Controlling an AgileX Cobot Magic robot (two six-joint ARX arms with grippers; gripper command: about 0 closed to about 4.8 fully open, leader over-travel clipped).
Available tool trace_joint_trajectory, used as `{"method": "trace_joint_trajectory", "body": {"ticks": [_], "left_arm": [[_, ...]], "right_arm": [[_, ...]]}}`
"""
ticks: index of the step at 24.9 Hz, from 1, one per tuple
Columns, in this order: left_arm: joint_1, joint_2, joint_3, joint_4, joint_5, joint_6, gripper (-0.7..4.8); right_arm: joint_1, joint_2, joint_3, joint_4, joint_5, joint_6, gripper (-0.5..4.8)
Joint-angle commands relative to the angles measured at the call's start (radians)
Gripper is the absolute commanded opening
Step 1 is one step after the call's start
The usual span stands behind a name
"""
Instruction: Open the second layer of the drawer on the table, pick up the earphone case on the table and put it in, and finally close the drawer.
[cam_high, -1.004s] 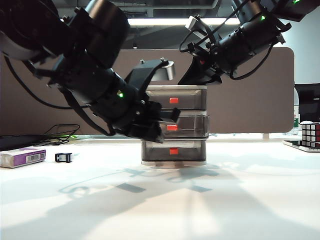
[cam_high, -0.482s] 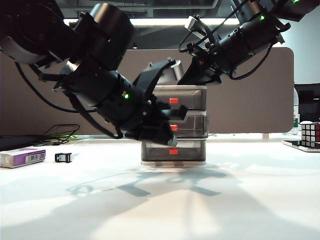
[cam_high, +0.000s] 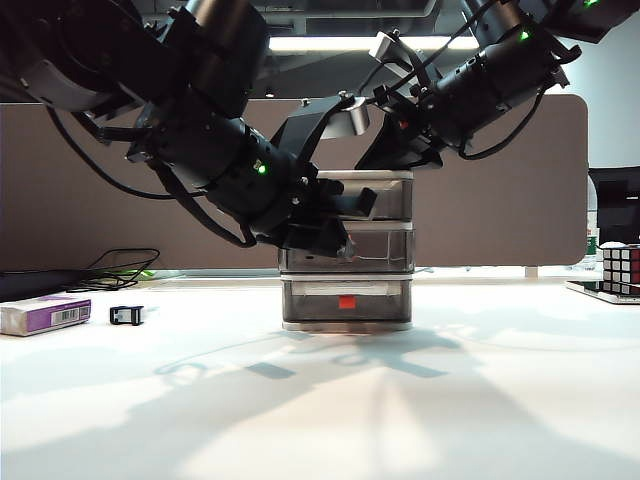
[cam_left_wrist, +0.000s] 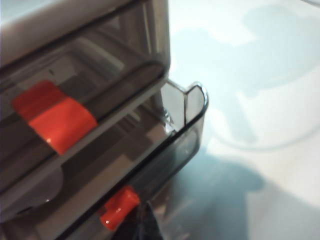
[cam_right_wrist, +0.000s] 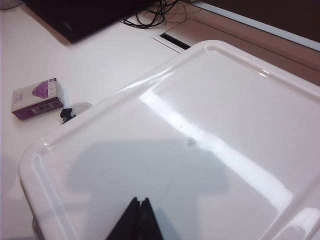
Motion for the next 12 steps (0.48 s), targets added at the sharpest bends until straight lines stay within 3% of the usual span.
{"method": "trace_joint_trajectory", "body": {"ticks": [1,7,12], "left_arm": [[0.038,0.003,0.054,0.032,-0.011,0.049,-0.06],[0.108,0.011,0.072,0.033,-0.004,0.050,-0.06],[0.114,0.017,0.072,0.024,0.036,0.048,-0.06]], "right_arm": [[0.003,0.016,-0.013,-0.089,0.010,0.004,-0.04],[0.003,0.016,-0.013,-0.088,0.010,0.004,-0.04],[0.003,0.016,-0.013,-0.064,0.013,0.003,-0.04]]}}
